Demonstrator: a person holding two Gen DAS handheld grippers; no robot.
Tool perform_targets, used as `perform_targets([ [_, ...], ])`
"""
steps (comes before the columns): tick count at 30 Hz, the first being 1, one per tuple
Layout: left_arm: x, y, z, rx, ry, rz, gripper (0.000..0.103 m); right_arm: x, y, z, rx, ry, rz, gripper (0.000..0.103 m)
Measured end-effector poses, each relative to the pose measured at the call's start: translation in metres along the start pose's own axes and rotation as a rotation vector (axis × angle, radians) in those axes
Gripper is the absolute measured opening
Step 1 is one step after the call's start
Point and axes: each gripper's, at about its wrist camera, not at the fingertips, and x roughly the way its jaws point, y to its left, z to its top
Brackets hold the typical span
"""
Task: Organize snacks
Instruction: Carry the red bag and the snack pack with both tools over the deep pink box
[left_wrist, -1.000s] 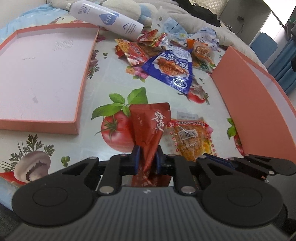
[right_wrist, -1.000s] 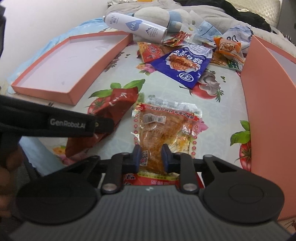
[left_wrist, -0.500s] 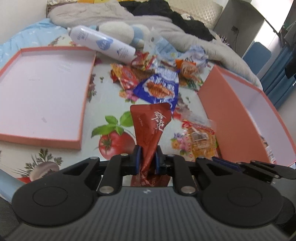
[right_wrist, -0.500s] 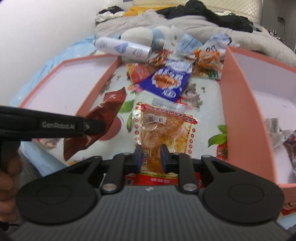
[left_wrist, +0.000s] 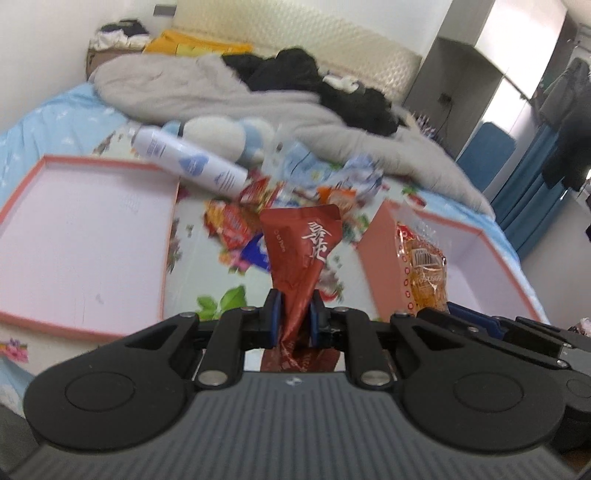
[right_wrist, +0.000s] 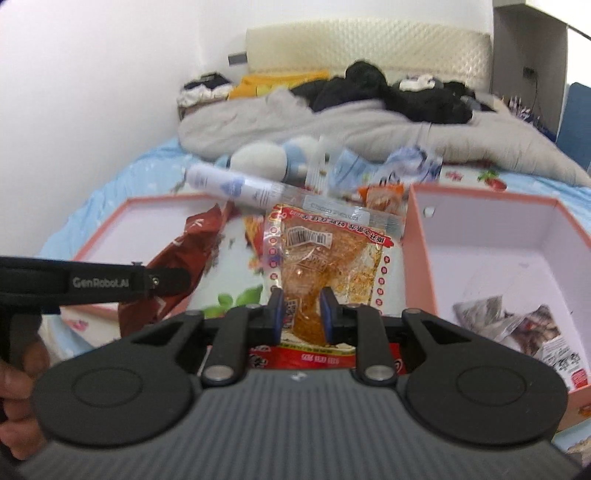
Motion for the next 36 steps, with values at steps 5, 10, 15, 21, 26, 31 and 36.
perform_targets([
  [5, -0.023, -0.019, 0.019, 0.010, -0.057, -0.046, 0.018, -0.031, -0.005, 0.018, 0.016, -0.081, -0.026, 0.024],
  [10, -0.044, -0.046, 0.037, 0.050, -0.113, -0.105, 0.018, -0.062, -0.012, 0.033, 0.024, -0.164, -0.065, 0.024],
  [15, -0.058, -0.078, 0.054, 0.089, -0.150, -0.178, 0.018, -0.082, -0.025, 0.049, 0.034, -0.222, -0.123, 0.024],
  [21, -0.059, -0.122, 0.074, 0.148, -0.171, -0.243, 0.018, -0.099, -0.052, 0.061, 0.059, -0.271, -0.199, 0.024],
  [26, -0.035, -0.155, 0.083, 0.185, -0.127, -0.282, 0.018, -0.098, -0.080, 0.064, 0.088, -0.269, -0.259, 0.024],
  [31, 0.012, -0.178, 0.081, 0.221, -0.039, -0.293, 0.018, -0.082, -0.117, 0.059, 0.142, -0.224, -0.307, 0.024],
  [36, 0.065, -0.195, 0.072, 0.248, 0.061, -0.287, 0.018, -0.056, -0.153, 0.038, 0.220, -0.136, -0.332, 0.024],
])
